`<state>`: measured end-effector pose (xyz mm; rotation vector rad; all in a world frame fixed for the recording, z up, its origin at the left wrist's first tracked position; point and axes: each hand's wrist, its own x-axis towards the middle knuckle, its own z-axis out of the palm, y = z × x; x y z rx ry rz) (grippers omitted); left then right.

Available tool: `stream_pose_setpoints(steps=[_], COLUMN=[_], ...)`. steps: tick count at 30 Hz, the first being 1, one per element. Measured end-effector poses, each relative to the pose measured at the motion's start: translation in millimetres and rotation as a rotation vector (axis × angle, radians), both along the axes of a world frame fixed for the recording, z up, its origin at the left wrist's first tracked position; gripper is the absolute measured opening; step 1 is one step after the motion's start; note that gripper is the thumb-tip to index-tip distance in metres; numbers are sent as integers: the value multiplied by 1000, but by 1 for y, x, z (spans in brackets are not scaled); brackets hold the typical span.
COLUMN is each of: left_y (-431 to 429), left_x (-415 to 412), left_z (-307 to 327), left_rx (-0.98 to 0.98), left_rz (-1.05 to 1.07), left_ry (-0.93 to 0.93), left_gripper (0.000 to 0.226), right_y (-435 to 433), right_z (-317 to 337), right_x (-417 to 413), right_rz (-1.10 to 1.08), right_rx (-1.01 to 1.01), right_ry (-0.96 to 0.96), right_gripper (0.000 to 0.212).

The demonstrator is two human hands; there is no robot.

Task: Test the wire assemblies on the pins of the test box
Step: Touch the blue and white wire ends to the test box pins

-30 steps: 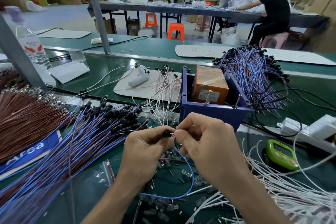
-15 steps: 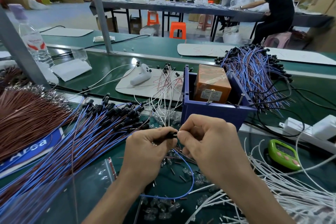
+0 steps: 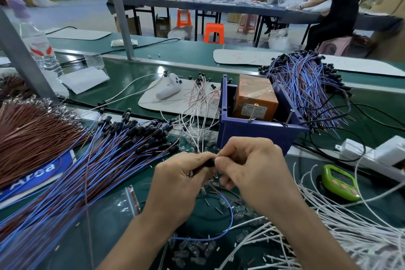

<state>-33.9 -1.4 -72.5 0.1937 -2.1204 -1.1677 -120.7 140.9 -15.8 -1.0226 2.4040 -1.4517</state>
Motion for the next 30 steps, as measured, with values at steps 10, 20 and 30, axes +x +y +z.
stream_pose_setpoints(steps=[10,20,30], left_y=[4,5,10], left_x=[-6,-6,-7], left_z=[4,6,4], left_rx=[149,79,-118], left_rz=[-103,-117,-24], left_ry=[1,27,57], left_gripper=[31,35,23], right_y=[5,-1,-1], right_z=[7,-4,-13], right_x=[-18,-14,-15], right_rz=[177,221,187], right_rx=[-136,-322,-364], right_ry=[-352,-583,-554], right_gripper=[12,6,5])
